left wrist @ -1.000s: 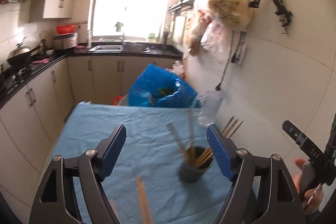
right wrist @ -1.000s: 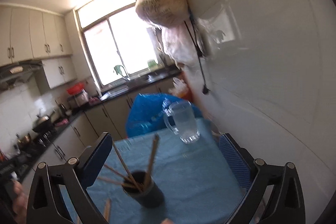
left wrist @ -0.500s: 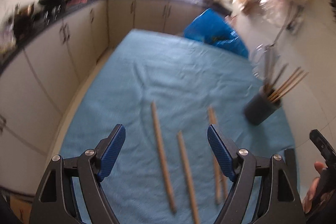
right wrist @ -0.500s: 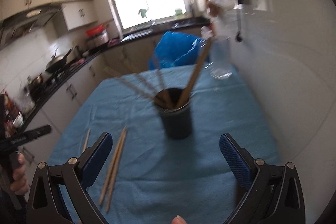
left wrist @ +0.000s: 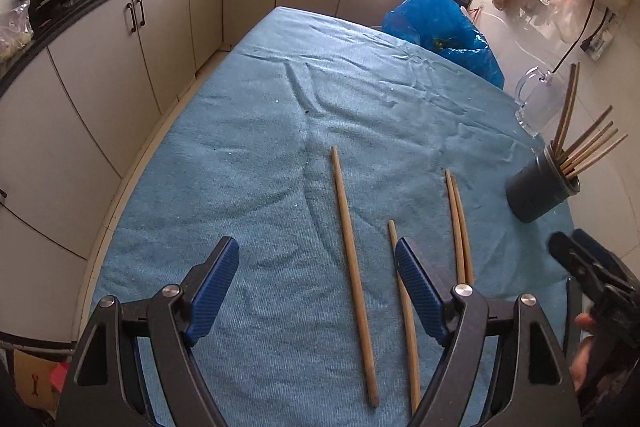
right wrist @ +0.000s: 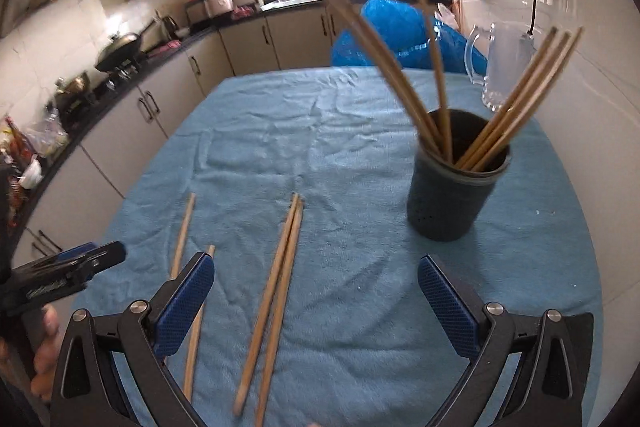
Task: Organize utensils
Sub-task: 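Move the open left tool back over the chopsticks on the cloth, then close the left tool on another wooden chopstick on the cloth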
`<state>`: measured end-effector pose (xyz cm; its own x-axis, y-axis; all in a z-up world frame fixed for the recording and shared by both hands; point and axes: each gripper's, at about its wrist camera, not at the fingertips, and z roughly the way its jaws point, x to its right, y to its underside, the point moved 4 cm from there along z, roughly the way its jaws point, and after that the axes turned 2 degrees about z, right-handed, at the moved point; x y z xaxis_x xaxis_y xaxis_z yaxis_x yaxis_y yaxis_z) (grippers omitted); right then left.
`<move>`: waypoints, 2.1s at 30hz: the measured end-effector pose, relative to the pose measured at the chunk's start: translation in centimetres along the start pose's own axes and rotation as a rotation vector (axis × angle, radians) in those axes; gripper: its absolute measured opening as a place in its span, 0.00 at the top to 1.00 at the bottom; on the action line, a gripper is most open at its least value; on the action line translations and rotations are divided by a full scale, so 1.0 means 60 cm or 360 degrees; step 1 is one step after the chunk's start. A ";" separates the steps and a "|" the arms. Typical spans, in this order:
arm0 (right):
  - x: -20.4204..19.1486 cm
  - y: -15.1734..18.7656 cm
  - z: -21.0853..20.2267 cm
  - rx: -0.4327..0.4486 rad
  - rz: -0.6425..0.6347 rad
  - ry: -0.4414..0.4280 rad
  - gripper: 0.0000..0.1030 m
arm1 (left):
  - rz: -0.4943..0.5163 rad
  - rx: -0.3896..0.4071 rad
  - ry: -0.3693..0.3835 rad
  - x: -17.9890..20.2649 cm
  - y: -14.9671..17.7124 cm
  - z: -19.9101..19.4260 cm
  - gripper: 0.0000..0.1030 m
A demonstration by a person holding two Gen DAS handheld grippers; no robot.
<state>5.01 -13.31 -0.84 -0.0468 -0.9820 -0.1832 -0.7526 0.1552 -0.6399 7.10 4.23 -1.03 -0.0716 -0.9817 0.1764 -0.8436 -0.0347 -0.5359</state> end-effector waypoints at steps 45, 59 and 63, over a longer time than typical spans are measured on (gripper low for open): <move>-0.038 -0.063 0.241 -0.0570 -0.0121 0.0226 0.84 | 0.0152 -0.0373 -0.0156 0.054 -0.105 0.202 0.87; -0.038 -0.076 0.121 -0.0219 -0.0059 -0.0027 0.92 | 0.0104 0.0041 0.0047 0.047 -0.108 0.039 0.95; -0.055 -0.078 0.047 -0.0024 -0.0106 -0.0082 0.92 | 0.0122 0.0166 0.0103 0.055 -0.103 -0.031 0.95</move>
<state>10.54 -10.48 0.67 0.0374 -0.9831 -0.1791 -0.7626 0.0878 -0.6409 11.11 1.58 4.39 -0.1709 -0.9682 0.1829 -0.7745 0.0173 -0.6323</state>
